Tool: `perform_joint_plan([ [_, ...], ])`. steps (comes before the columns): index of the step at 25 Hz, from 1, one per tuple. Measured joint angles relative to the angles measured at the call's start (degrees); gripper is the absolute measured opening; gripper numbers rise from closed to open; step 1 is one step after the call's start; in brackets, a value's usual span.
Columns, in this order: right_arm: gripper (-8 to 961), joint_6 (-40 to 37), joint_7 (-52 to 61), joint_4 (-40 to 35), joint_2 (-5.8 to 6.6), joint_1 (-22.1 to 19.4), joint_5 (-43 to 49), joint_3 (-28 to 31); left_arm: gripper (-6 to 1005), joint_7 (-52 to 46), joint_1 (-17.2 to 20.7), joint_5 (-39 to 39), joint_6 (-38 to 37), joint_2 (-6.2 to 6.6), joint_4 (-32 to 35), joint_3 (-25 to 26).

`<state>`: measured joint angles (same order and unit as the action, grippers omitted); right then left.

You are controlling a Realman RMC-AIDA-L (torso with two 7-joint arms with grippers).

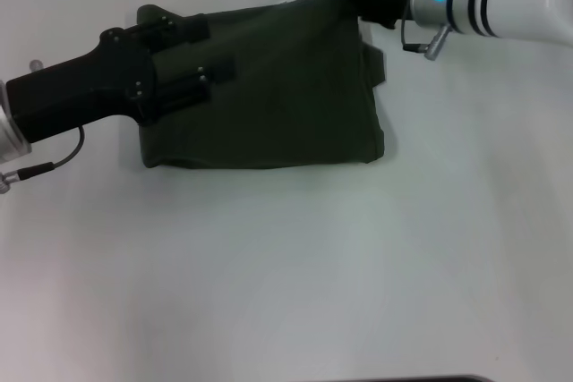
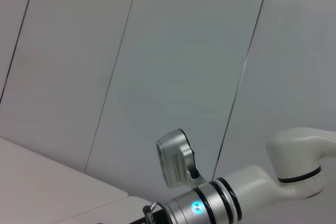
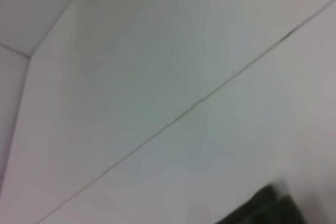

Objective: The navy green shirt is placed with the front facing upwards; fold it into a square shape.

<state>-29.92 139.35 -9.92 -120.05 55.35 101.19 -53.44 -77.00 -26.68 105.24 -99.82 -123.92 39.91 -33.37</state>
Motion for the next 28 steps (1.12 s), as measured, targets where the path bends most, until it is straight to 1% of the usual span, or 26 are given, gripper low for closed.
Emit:
perform_joint_plan([
  [3, 534, 0.9, -0.7, -1.7, 0.31, -0.9, 0.0, -0.1, 708, -0.1, -0.1, 0.0, -0.1, 0.0, 0.0, 0.1],
  [5, 534, 0.5, -0.8, -4.2, 0.55, -2.0, 0.5, -0.7, 708, -0.2, -0.1, 0.0, -0.1, 0.0, 0.0, 0.1],
  [8, 534, -2.9, -0.4, -7.6, 1.6, -3.4, 1.0, -1.5, 708, -0.4, 0.1, 0.0, -0.4, 0.0, 0.1, 0.1],
  [11, 535, -13.1, 0.3, -8.8, 3.07, -4.2, 1.1, -1.8, 707, -0.5, 0.4, -0.1, -0.8, 0.0, 0.2, 0.2],
  [13, 535, -18.9, 2.0, -8.8, 3.27, -4.3, 1.2, -2.5, 706, -0.6, 0.5, -0.3, -1.1, 0.0, 0.3, 0.2],
  [14, 535, -21.1, 3.1, -8.6, 3.07, -4.2, 1.3, -3.0, 706, -0.6, 0.5, -0.5, -1.3, 0.0, 0.3, 0.2],
  [16, 534, -23.0, 4.5, -8.5, 1.77, -3.9, 1.4, -4.5, 707, -0.6, 0.5, -0.7, -1.4, 0.01, 0.3, 0.2],
  [19, 534, -21.3, 5.3, -7.6, 0.03, -2.4, 1.3, -7.6, 707, -0.6, 0.5, -0.7, -1.4, 0.0, 0.3, 0.2],
  [20, 534, -19.9, 5.4, -6.5, -0.23, -1.4, 1.2, -8.4, 707, -0.6, 0.3, -0.7, -1.4, 0.0, 0.3, 0.2],
  [24, 534, -13.0, 4.6, -2.0, -0.66, 1.5, 1.0, -9.6, 708, -0.8, 0.0, -0.8, -1.4, -0.01, 0.1, 0.0],
  [26, 534, -10.5, 4.4, -1.8, -0.58, 1.6, 1.1, -10.3, 707, -0.8, -0.1, -0.8, -1.4, -0.04, 0.0, 0.0],
  [28, 534, -9.0, 4.4, -2.4, -0.2, 1.0, 1.2, -10.9, 707, -0.8, -0.1, -0.8, -1.4, -0.06, 0.0, 0.1],
])
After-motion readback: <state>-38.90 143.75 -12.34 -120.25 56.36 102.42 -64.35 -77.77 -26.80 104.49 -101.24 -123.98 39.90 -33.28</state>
